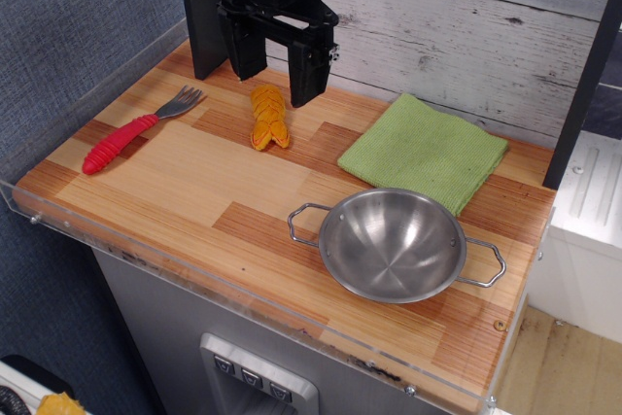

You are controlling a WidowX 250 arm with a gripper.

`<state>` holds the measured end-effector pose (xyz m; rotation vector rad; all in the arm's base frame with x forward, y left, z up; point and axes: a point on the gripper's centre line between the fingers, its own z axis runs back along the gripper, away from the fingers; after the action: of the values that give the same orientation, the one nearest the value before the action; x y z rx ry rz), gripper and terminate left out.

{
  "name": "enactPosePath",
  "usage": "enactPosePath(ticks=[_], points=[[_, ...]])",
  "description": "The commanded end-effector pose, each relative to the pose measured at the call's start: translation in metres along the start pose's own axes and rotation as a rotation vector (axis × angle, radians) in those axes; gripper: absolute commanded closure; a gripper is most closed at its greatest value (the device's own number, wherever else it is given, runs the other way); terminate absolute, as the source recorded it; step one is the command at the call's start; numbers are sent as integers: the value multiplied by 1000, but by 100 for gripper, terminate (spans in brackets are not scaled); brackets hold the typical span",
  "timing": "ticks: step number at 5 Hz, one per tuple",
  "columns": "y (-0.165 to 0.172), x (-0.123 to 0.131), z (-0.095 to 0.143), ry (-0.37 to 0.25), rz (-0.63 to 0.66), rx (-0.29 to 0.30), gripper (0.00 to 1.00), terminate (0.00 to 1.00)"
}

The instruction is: Put the bowl to the right of the fork.

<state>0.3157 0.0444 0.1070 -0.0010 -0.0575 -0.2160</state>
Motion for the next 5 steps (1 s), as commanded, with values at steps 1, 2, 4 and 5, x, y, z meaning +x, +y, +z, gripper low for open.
enactPosePath(ticks=[1, 2, 4, 5], points=[[0, 0, 0, 0, 0, 0, 0, 0], [-16, -1, -15, -3, -60, -6, 0, 0], [-57, 4, -38, 26, -213, 44, 0, 0], [-70, 6, -53, 58, -272, 48, 0, 0]])
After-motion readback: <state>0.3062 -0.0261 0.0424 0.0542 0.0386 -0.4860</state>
